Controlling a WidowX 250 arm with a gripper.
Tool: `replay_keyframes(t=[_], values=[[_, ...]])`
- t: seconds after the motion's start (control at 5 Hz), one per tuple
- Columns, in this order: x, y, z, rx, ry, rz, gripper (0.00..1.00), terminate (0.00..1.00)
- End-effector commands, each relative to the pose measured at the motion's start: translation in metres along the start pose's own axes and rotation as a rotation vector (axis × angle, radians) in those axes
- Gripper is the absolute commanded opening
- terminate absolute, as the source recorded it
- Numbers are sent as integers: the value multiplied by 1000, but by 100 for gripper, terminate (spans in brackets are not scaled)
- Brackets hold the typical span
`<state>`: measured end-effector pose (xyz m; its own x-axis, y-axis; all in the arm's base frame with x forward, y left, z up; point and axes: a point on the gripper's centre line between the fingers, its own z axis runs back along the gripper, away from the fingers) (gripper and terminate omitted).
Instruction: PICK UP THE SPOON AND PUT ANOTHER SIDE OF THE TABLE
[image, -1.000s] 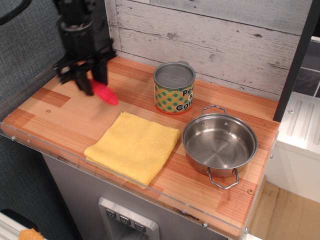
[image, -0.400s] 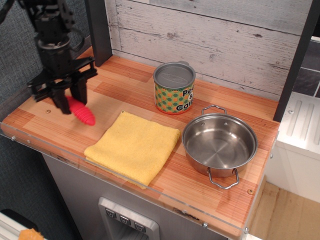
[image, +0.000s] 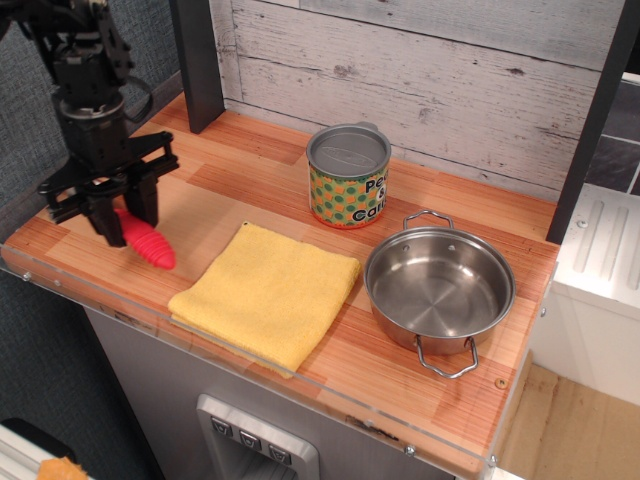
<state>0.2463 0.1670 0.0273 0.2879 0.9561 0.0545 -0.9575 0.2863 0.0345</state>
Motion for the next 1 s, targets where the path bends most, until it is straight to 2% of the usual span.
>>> replay_keyframes(t=[0.0,0.2,0.4,0.8], values=[[7,17,4,-50,-56,6,0,0],[7,22,1,-40,-45,18,0,0],[7,21,0,-37,-18,13,100,0],[13,17,6,-42,-18,30,100,0]])
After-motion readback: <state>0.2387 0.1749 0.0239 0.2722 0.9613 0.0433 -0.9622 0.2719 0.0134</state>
